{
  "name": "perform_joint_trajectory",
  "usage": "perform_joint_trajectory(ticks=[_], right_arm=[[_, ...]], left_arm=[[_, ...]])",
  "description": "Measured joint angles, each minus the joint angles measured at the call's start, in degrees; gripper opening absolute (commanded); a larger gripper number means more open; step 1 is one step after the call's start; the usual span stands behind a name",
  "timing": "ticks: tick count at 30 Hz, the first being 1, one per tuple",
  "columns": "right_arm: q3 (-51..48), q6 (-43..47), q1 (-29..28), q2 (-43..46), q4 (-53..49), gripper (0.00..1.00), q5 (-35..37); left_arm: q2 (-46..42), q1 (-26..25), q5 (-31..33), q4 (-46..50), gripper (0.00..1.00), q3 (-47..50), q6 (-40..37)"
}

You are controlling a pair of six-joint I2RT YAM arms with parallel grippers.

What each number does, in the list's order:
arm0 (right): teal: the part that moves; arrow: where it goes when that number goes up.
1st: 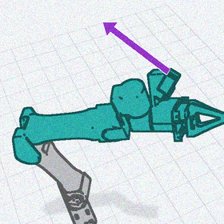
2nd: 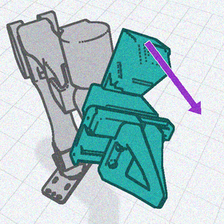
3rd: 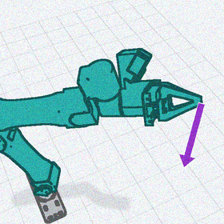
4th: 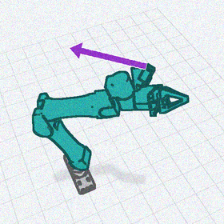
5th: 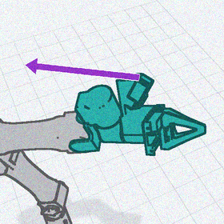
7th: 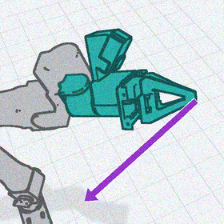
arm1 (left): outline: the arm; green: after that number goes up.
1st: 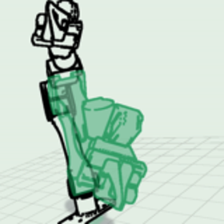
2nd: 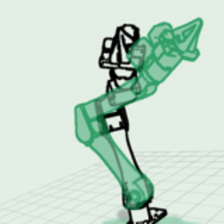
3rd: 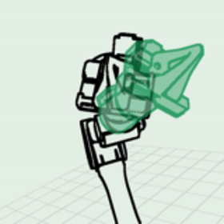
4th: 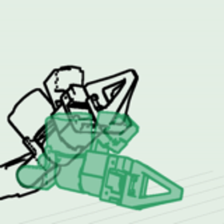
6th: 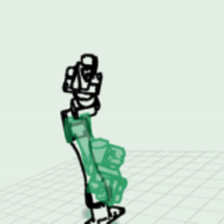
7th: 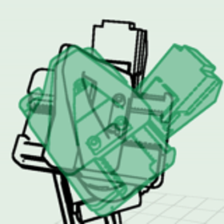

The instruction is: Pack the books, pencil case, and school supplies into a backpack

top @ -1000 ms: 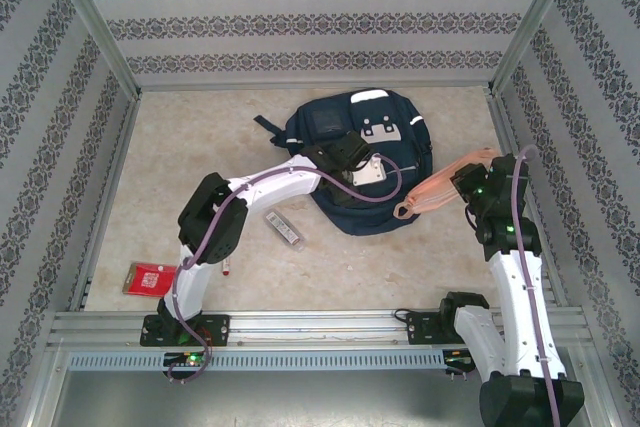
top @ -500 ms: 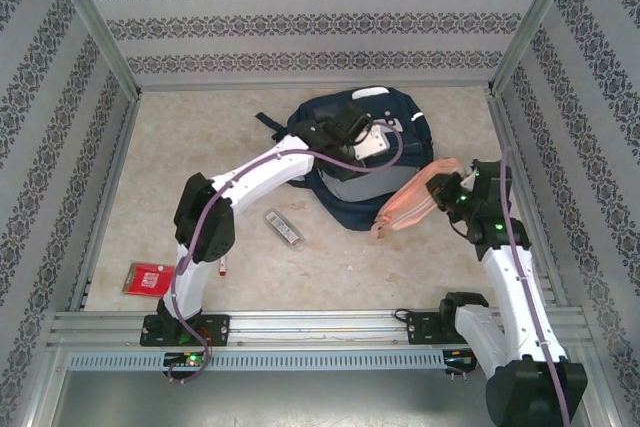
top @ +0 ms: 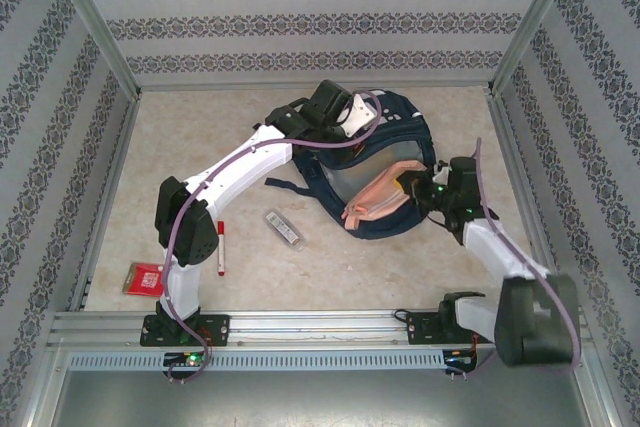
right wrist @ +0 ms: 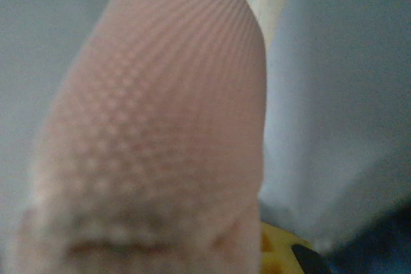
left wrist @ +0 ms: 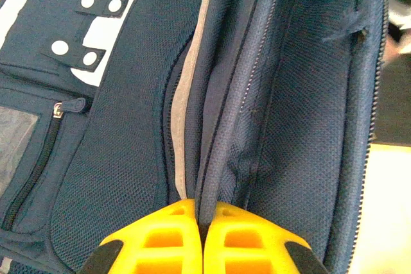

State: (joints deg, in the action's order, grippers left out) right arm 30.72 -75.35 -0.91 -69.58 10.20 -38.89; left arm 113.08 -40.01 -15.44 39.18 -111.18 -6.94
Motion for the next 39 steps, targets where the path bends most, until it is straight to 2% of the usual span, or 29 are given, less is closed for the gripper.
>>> perform_joint_trajectory(ticks=[4,11,17,22,24,26,31,39], right_arm=[[1.8,-4.0,0.0,-10.2,8.6,0.0,1.6],[3.6,-7.0,-1.9,-20.3,20.4,0.0,11.7],[9.0,-9.7,-6.2,-32.7,36.7,0.0,19.1],[15.1,-11.2,-11.5,-42.6,45.0,0.35,24.1],[15.8,-11.7,-12.5,-43.8,45.4,0.41,25.2],[15.9,-11.7,-12.8,-43.5,44.2,0.43,25.7],[15.9,-10.3,-11.5,-38.5,34.9,0.49,25.5],[14.1,-7.6,-7.7,-30.3,23.2,0.51,21.0]], left_arm=[[-2.2,0.0,-1.5,-2.9,0.0,3.0,2.8],[-9.0,0.0,-5.6,-13.0,0.0,14.9,9.2],[-9.6,0.0,-7.3,-16.5,0.0,16.5,10.5],[-9.6,0.0,-7.1,-16.8,0.0,16.5,10.4],[-9.6,0.0,-6.8,-16.9,0.0,16.5,10.4],[-9.6,0.0,-6.8,-16.8,0.0,16.5,10.4],[-10.1,0.0,-5.9,-17.0,0.0,16.5,10.4],[-10.5,0.8,-4.4,-17.0,0.0,16.6,10.5]])
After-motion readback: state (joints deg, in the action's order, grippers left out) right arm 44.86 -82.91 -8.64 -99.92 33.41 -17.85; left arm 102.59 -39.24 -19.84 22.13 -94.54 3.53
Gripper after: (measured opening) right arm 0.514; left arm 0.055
